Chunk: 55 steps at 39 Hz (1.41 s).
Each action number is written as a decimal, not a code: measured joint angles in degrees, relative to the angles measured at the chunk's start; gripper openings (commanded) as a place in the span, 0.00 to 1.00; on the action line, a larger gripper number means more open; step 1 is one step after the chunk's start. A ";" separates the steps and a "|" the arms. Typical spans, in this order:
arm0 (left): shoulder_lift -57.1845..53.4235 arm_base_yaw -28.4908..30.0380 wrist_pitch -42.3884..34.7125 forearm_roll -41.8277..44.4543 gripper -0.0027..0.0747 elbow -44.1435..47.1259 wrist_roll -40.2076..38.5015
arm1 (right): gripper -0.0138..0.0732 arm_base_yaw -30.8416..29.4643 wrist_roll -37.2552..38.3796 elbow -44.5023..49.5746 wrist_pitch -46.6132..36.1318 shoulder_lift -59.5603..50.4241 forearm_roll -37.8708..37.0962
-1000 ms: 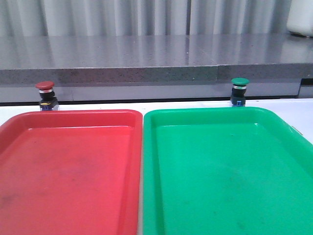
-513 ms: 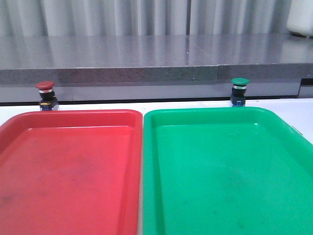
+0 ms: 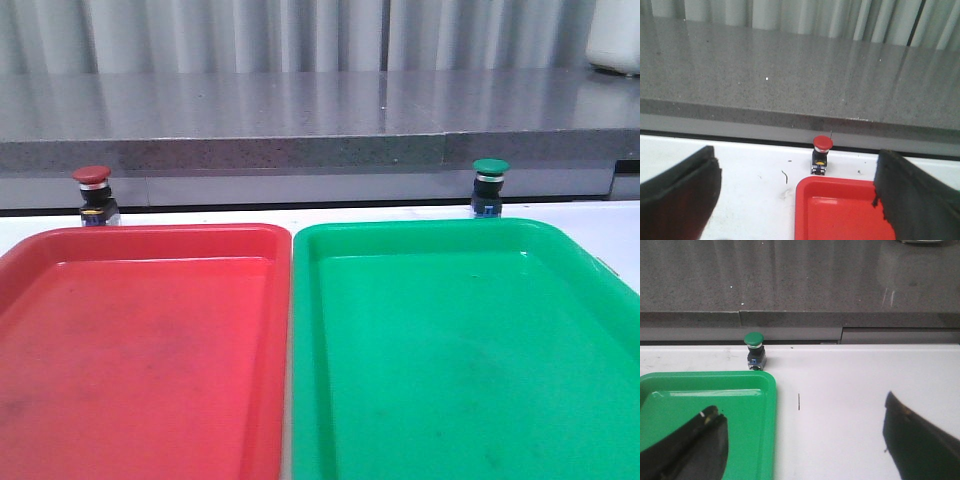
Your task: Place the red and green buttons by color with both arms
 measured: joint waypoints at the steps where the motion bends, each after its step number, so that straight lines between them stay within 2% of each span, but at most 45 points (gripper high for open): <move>1: 1.69 -0.30 -0.10 0.00 0.79 -0.51 0.00 | 0.90 0.00 0.00 0.00 0.00 0.00 0.00; 10: 21.07 -3.75 -0.20 0.71 0.76 -8.82 1.17 | 0.90 0.00 0.00 0.00 0.00 0.00 0.00; 20: 41.10 -6.36 4.62 0.92 0.76 -24.11 3.64 | 0.90 0.00 0.00 0.00 0.00 0.00 0.07; 38: 72.17 -6.49 22.14 0.92 0.76 -54.83 4.04 | 0.90 0.00 0.00 0.00 0.00 0.00 0.07; 47: 82.70 -6.49 23.34 0.92 0.76 -62.96 4.16 | 0.90 0.00 0.00 0.00 0.00 0.00 0.07; 55: 89.20 -6.49 21.31 0.92 0.76 -66.09 4.56 | 0.90 0.00 0.00 0.00 0.00 0.00 0.12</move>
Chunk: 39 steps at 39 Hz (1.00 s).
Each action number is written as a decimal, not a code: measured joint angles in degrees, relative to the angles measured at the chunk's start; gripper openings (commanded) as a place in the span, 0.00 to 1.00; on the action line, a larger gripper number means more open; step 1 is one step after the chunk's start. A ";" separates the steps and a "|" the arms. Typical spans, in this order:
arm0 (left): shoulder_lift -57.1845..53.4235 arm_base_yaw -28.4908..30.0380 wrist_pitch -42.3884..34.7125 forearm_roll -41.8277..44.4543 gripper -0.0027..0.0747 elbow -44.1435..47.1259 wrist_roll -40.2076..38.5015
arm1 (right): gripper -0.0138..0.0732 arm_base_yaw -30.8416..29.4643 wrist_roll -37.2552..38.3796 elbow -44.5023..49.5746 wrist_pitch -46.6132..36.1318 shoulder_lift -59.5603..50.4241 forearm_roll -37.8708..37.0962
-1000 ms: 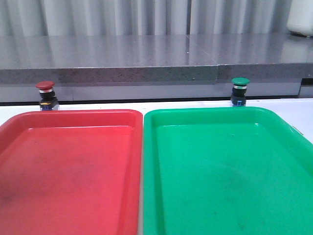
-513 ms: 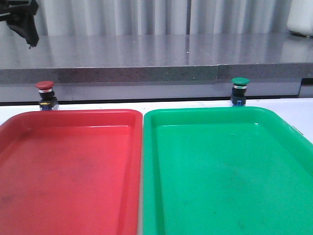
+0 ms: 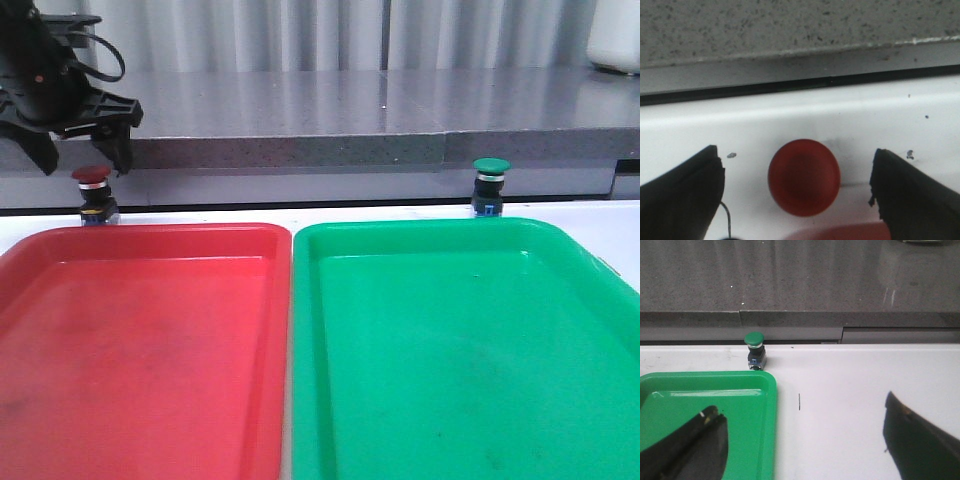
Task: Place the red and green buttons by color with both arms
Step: 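Lower the left gripper onto the red-capped button and close it, then lift the red-capped button and carry it into the red tray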
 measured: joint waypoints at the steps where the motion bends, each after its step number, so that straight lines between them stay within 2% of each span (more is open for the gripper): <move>1: 0.72 0.00 -0.30 0.00 0.76 -0.38 0.00 | 0.90 0.00 0.00 0.00 0.00 0.00 0.00; 5: 2.56 0.00 -0.66 0.00 0.76 -1.32 0.00 | 0.90 0.00 0.00 0.00 0.00 0.00 0.00; 7: 2.90 0.00 -0.80 0.00 0.72 -1.55 0.00 | 0.90 0.00 0.00 0.00 0.00 0.00 0.00; 10: 3.04 0.00 -0.80 0.00 0.62 -1.64 0.00 | 0.90 0.00 0.00 0.00 0.00 0.00 0.00; 18: 3.04 0.00 -0.80 0.00 0.22 -1.90 0.00 | 0.90 0.00 0.00 0.00 0.00 0.00 0.00; 23: 3.04 0.00 -0.43 0.00 0.06 -2.17 0.05 | 0.90 0.00 0.00 0.00 0.00 0.00 0.00; 26: 3.04 0.00 0.31 0.12 0.03 -2.86 0.05 | 0.90 0.00 0.00 0.00 0.00 0.00 0.00; 33: -1.36 -0.46 1.92 0.34 0.03 -2.47 0.05 | 0.90 0.00 0.00 0.00 0.00 0.00 0.00; 39: -12.38 -2.88 -0.89 0.55 0.03 5.67 0.05 | 0.90 0.00 0.00 0.00 0.00 0.00 0.00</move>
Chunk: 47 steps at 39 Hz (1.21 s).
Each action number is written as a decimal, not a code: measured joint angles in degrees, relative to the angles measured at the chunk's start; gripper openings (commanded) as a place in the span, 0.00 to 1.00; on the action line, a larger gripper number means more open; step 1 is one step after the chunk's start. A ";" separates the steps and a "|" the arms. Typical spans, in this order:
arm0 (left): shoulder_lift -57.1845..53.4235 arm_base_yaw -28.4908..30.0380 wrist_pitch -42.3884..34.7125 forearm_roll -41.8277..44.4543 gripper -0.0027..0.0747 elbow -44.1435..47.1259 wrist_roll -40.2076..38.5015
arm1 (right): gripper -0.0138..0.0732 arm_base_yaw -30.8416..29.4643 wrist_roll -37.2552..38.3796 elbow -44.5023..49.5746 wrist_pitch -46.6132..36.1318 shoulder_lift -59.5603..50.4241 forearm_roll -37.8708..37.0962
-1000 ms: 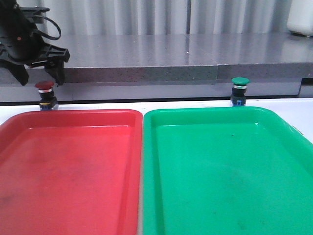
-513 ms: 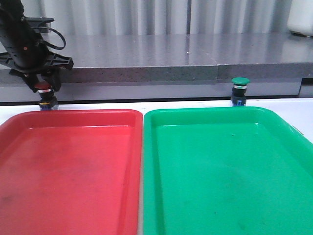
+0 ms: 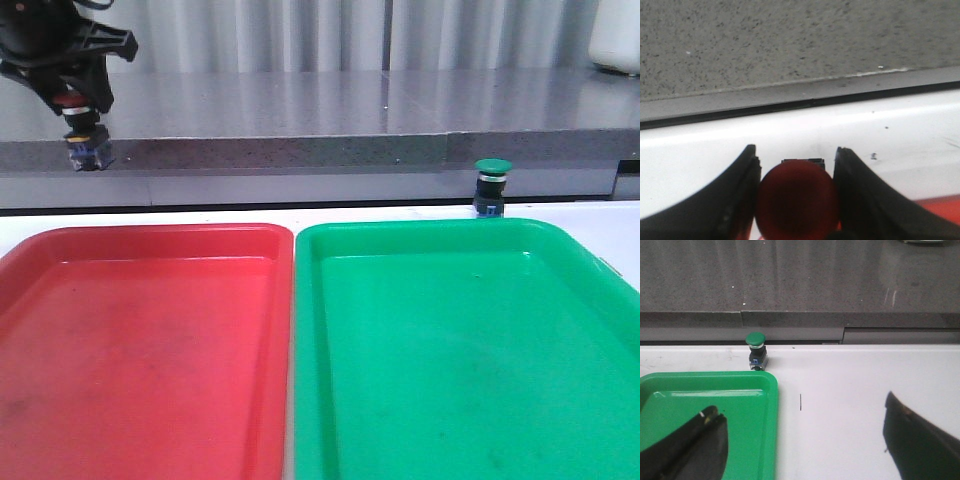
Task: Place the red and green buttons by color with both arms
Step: 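Lift the red-capped button and carry it into the red tray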
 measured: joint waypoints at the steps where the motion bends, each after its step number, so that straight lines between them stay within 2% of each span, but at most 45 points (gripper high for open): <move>1: -1.85 -0.67 -1.19 0.00 0.03 2.67 0.00 | 0.90 0.00 0.00 0.00 0.00 0.00 0.00; 14: -19.61 -10.85 -6.97 0.00 0.03 27.72 0.00 | 0.90 0.00 0.00 0.00 0.00 0.00 0.00; 23: -21.65 -13.28 -11.02 0.00 0.04 38.68 -0.10 | 0.90 0.00 0.00 0.00 0.00 0.00 0.00; 30: -21.65 -13.28 -15.26 0.00 0.09 42.87 -0.10 | 0.90 0.00 0.00 0.00 0.00 0.00 0.00; 41: -20.25 -13.28 -16.81 -0.20 0.11 43.91 -0.18 | 0.90 0.00 0.00 0.00 0.00 0.00 0.00; 47: -20.16 -13.28 -16.81 -0.20 0.23 43.91 -0.18 | 0.90 0.00 0.00 0.00 0.00 0.00 0.00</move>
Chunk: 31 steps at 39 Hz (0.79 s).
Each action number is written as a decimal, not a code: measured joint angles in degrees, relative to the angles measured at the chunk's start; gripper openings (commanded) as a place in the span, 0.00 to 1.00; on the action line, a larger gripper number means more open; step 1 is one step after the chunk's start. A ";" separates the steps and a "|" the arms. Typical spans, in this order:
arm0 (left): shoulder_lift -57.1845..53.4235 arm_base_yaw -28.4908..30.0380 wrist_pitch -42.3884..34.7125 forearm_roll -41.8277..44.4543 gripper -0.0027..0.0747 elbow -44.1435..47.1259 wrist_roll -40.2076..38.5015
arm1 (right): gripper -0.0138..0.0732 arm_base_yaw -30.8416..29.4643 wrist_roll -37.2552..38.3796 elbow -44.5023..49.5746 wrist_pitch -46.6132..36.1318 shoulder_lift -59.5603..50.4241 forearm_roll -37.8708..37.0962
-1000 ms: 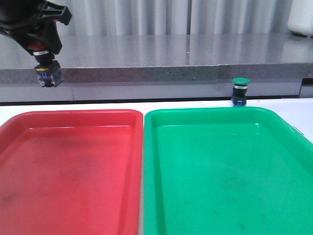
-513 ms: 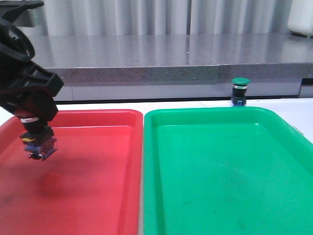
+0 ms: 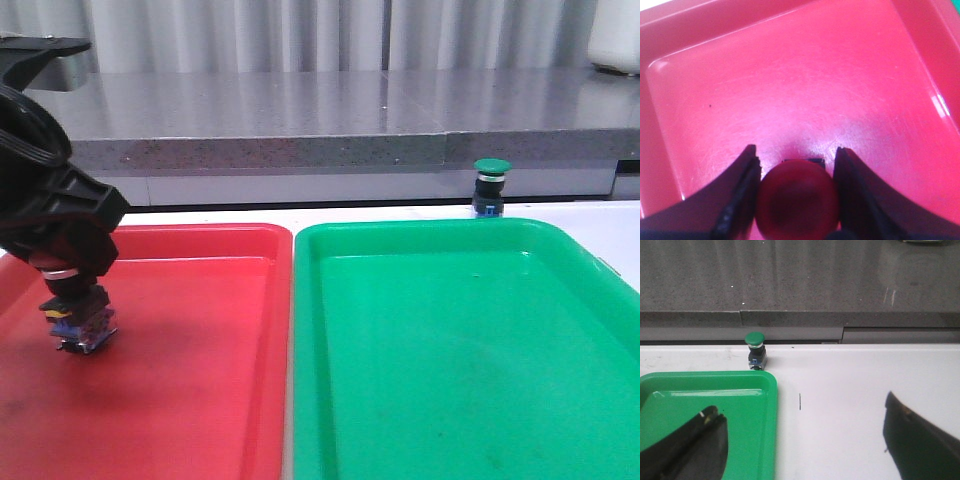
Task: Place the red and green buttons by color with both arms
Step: 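Lift the red-capped button and carry it into the red tray, then open the left gripper and raise it away from the button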
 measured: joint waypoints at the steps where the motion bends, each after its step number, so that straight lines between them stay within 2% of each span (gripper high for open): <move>1: 0.00 0.00 0.00 0.00 0.26 0.00 0.00 | 0.90 0.00 0.00 0.00 0.00 0.00 0.00; 7: 0.00 0.00 0.00 -0.25 0.45 0.00 -0.03 | 0.90 0.00 0.00 0.00 0.04 0.00 0.00; 13: 0.00 0.00 0.12 -0.37 0.74 0.00 -0.13 | 0.90 0.00 0.00 0.00 0.04 0.00 0.00; 16: 0.00 0.00 0.36 -0.87 0.83 0.00 -0.13 | 0.90 0.00 0.00 0.00 0.04 0.00 0.00; 23: -0.14 0.00 1.73 -2.43 0.84 -0.89 -0.13 | 0.90 0.00 0.00 0.00 0.04 0.00 0.00; 31: -5.40 0.00 2.54 -2.83 0.82 -5.51 -0.16 | 0.90 0.00 0.00 0.00 0.04 0.00 0.00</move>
